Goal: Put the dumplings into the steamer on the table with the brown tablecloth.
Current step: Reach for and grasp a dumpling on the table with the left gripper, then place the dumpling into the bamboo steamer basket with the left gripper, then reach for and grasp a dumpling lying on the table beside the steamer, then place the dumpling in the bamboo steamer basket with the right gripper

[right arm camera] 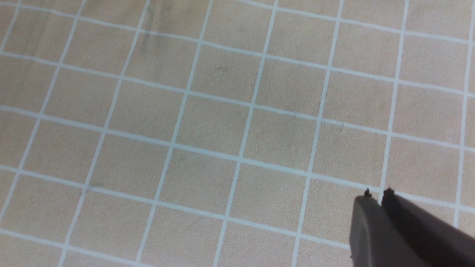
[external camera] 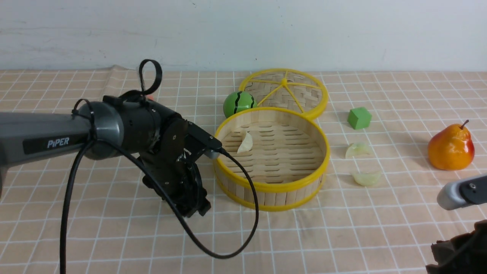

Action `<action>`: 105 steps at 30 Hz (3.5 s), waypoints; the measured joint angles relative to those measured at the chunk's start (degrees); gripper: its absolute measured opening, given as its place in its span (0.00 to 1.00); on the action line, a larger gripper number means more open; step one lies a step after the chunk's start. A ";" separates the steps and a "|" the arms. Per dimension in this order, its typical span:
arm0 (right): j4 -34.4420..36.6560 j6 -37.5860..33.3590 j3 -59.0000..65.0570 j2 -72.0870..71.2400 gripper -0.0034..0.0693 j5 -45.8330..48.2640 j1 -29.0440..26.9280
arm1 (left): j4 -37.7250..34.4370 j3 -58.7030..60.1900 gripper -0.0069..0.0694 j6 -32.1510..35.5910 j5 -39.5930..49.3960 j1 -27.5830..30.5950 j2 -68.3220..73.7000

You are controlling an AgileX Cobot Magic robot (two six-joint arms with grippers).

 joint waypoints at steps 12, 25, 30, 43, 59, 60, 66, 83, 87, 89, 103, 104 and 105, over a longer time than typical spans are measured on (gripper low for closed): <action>0.55 0.00 0.00 0.00 0.13 0.00 0.00 | -7.66 -3.48 0.44 -7.31 7.64 -0.06 -7.04; 1.76 0.00 0.00 0.07 0.15 -0.64 0.00 | -34.37 -12.68 0.44 2.54 -2.70 -1.21 -0.19; 1.94 0.00 0.00 0.07 0.15 -0.64 0.00 | -33.32 -12.62 0.45 3.98 -6.56 -1.21 4.06; 1.56 -0.06 -5.80 0.28 0.17 8.87 0.00 | -31.95 -12.62 0.74 6.77 -5.68 -1.21 -3.04; -3.69 3.34 -40.18 37.71 0.59 4.08 -5.10 | -8.69 6.99 0.07 -5.56 23.05 -1.21 -47.58; -2.60 4.41 -43.00 41.35 0.60 4.02 -6.44 | -7.40 10.87 0.07 -6.64 22.90 -1.21 -51.05; 6.70 5.90 -53.43 54.85 0.61 5.06 -9.95 | -2.43 30.55 0.07 -14.42 16.92 -1.21 -70.67; 3.32 7.25 -59.93 66.32 0.71 -3.46 -9.97 | 5.52 52.75 0.07 -18.49 12.55 -1.21 -93.36; 2.93 7.25 -60.00 67.32 0.68 -3.93 -9.86 | 5.98 53.97 0.07 -18.49 9.72 -1.21 -96.04; 2.70 7.13 -60.00 67.32 0.57 -3.83 -9.79 | 6.17 54.40 0.07 -18.49 8.70 -1.21 -96.86; 5.79 -4.01 -60.00 56.98 0.28 4.01 -8.71 | 6.24 54.47 0.07 -18.49 6.63 -1.21 -97.10; 8.44 -5.14 -60.00 55.56 0.28 3.55 -7.65 | 6.24 54.47 0.07 -18.49 6.42 -1.21 -97.10; 9.77 -5.97 -60.00 54.81 0.28 2.90 -7.01 | 6.24 54.47 0.07 -18.49 6.27 -1.21 -97.10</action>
